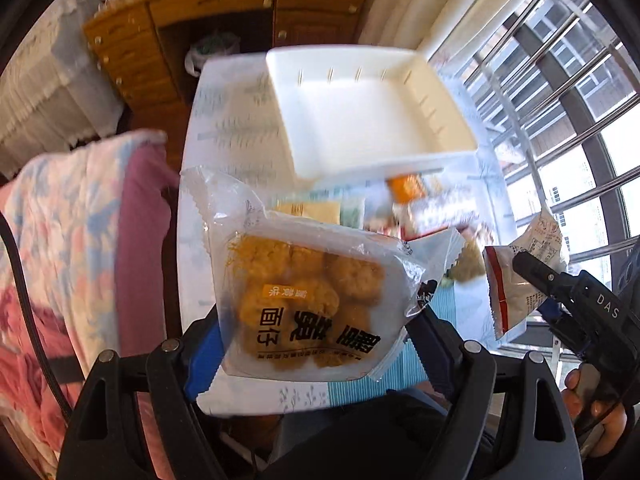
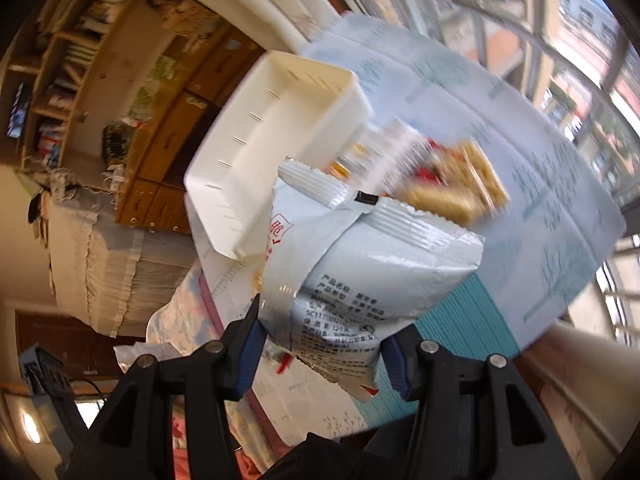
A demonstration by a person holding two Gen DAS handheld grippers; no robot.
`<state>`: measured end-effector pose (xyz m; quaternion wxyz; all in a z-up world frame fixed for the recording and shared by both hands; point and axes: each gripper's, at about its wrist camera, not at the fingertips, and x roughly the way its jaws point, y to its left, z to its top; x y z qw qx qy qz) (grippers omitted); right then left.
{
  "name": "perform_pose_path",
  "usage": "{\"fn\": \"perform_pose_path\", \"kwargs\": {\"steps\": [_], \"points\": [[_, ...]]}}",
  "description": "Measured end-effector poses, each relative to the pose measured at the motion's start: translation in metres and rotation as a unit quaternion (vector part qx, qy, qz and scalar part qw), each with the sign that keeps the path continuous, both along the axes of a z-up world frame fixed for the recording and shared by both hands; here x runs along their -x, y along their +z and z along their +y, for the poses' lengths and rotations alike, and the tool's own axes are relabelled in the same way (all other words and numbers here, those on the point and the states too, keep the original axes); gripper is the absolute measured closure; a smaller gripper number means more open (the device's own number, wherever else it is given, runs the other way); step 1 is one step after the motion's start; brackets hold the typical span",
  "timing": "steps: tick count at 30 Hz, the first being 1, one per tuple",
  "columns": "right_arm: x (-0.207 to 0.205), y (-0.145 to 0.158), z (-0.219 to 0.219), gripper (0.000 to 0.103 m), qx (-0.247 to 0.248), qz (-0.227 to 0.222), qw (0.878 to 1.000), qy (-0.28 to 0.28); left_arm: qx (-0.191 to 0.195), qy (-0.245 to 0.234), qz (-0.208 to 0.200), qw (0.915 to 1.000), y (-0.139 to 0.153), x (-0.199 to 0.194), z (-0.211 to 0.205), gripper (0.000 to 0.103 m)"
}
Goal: Organize snacks
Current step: 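Lift both held packs and carry them over the white tray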
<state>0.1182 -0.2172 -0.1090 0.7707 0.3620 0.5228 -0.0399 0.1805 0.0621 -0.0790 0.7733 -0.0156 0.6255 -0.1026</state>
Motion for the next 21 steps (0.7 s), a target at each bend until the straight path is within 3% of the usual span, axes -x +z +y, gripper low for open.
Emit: {"fn": "perform_pose_path", "kwargs": {"steps": [5,12,16,21], "points": [[-0.032,0.034,0.006,0.051,0.062,-0.078,0.994,0.039,0.013,-0.004,-0.059,0.9982,0.028,-0.025,-0.016,0.021],[-0.071,0.057,0.012,0.051,0.149,-0.164,0.971,0.095,0.052,0.008,-0.131,0.9900,0.043,-0.054,-0.037,0.021],[-0.094,0.056,0.011,0.051,0.180,-0.196,0.956,0.126,0.055,0.010,-0.166,0.9845,0.034,-0.072,-0.053,0.020],[-0.130,0.035,0.001,0.050,0.173,-0.195,0.955,0.145,0.065,0.021,-0.174,0.9824,0.008,-0.099,-0.064,0.020]]}}
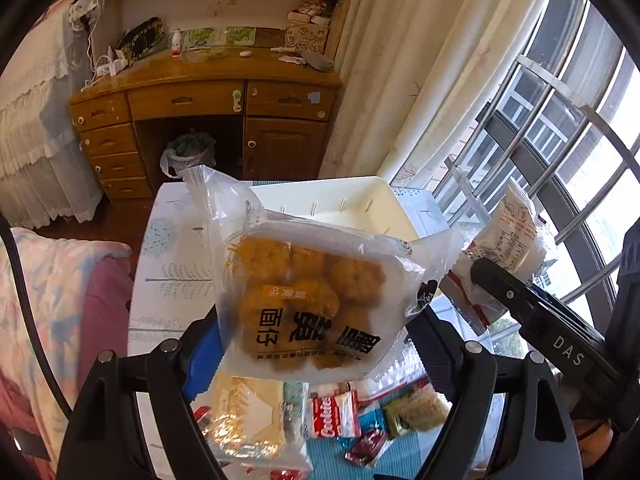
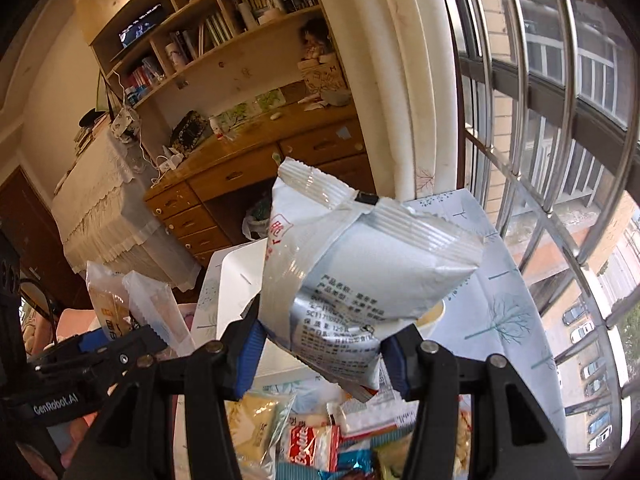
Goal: Organize snacks
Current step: 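Lift both held packs and carry them over the white tray, then open both tools to drop the packs into the white tray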
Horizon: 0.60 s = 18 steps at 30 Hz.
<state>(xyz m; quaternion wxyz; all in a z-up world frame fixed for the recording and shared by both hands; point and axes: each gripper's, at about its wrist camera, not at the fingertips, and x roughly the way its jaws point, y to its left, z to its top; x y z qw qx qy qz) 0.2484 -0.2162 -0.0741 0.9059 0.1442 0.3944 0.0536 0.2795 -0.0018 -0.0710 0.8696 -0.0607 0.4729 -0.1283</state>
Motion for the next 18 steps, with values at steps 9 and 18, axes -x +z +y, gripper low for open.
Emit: {"fn": "perform_pose_path", "kwargs": {"steps": [9,18], "points": [[-0.056,-0.040,-0.009,0.048,-0.004,0.008,1.000,0.019,-0.025,0.044,0.027,0.9983,-0.043,-0.059,-0.015,0.014],[-0.074,-0.050,-0.019,0.022,-0.008,0.017,1.000,0.018,-0.012,0.091,0.077,0.9928,-0.065,-0.078,-0.002,0.008]]}}
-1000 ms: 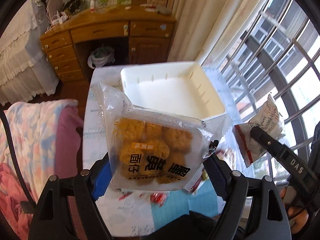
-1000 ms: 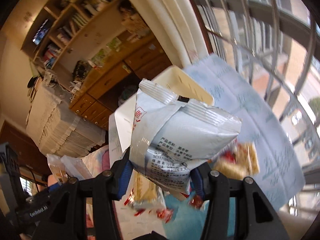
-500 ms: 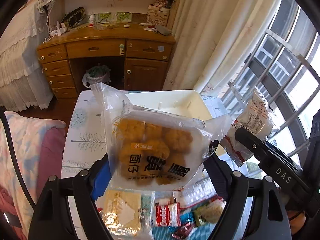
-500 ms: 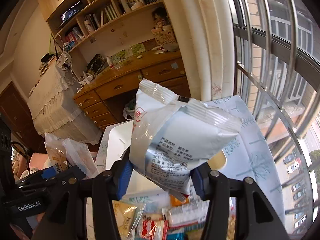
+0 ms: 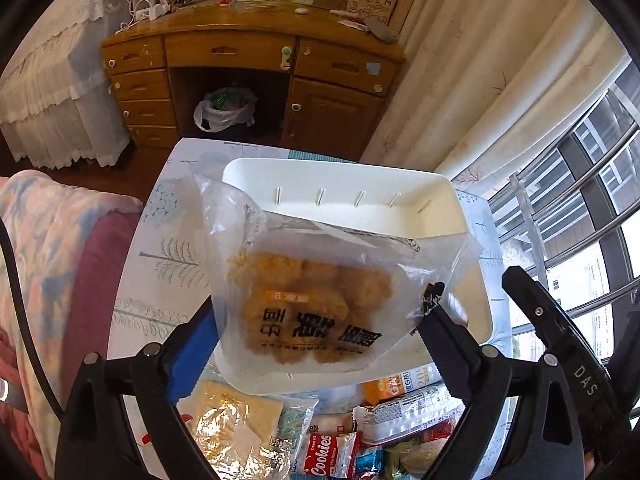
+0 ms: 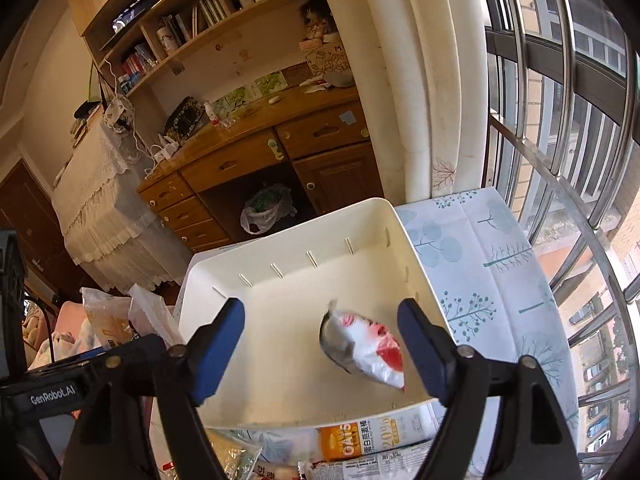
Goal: Organize snacks
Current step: 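Open both tools to drop the packs into the white tray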
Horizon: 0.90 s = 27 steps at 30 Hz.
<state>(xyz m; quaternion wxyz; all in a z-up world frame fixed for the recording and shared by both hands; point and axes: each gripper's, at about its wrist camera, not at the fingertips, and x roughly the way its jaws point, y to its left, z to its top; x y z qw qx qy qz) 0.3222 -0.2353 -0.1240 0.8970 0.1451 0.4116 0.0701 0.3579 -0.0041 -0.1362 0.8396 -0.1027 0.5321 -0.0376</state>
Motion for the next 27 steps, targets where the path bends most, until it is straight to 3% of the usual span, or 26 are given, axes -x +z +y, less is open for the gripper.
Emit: {"fn": "perform_pose_path", "kwargs": {"steps": [4,14,22,27], "points": [[0.003,0.002,-0.002,0.022,-0.003,0.002,1.000,-0.009,0.006,0.004,-0.025,0.9997,0.008,0.005,0.006,0.003],[0.036,0.030,-0.001,0.022,-0.002,-0.031,0.999,-0.028,0.035,-0.012,-0.089,0.9954,0.051,0.037,0.019,0.003],[0.090,0.048,0.008,0.022,0.008,-0.067,0.996,-0.059,0.050,-0.026,-0.120,0.9912,0.080,0.090,0.042,0.003],[0.131,0.054,0.021,0.022,0.017,-0.089,0.994,-0.069,0.033,-0.024,-0.128,0.9909,0.088,0.125,0.059,0.003]]}}
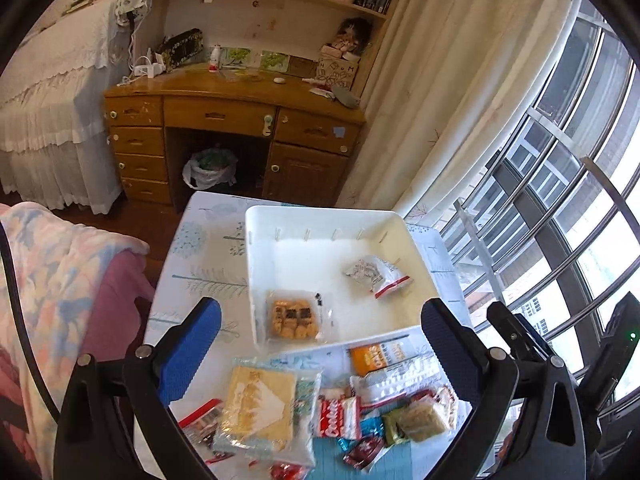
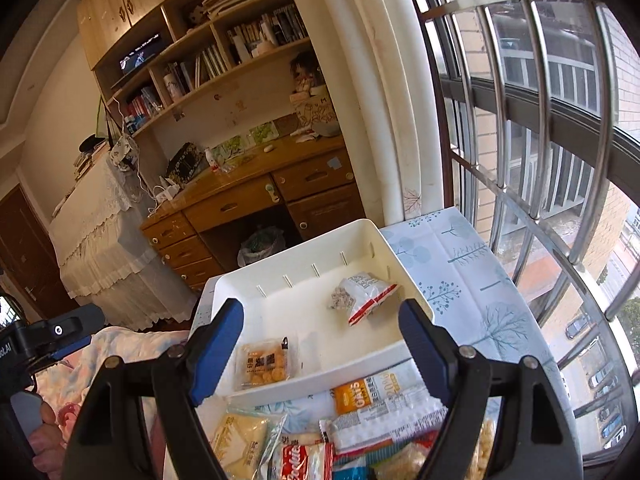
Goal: Organize snacks
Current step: 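Open both tools to drop the packs into the white tray, then grasp the brown wrapped candy with the left tool while the right tool grasps the puffed snack bag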
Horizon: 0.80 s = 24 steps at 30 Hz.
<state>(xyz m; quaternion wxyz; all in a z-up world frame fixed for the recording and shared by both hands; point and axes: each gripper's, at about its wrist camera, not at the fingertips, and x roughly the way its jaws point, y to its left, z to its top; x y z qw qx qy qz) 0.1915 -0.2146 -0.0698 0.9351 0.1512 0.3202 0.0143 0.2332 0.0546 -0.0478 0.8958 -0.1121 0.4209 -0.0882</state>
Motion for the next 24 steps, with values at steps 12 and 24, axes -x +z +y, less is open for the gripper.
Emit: {"fn": "perform_pose_path", "kwargs": {"steps": [12,24], "points": [[0.083,0.003,0.024,0.022,0.018,-0.011,1.000,-0.016,0.008,-0.031,0.011,0.9994,-0.002,0.074,0.023,0.003],[0.124,-0.004,0.018,0.022,0.073,-0.003,0.997,-0.011,0.014,-0.063,0.054,0.9964,-0.021,0.114,0.009,0.003]]}}
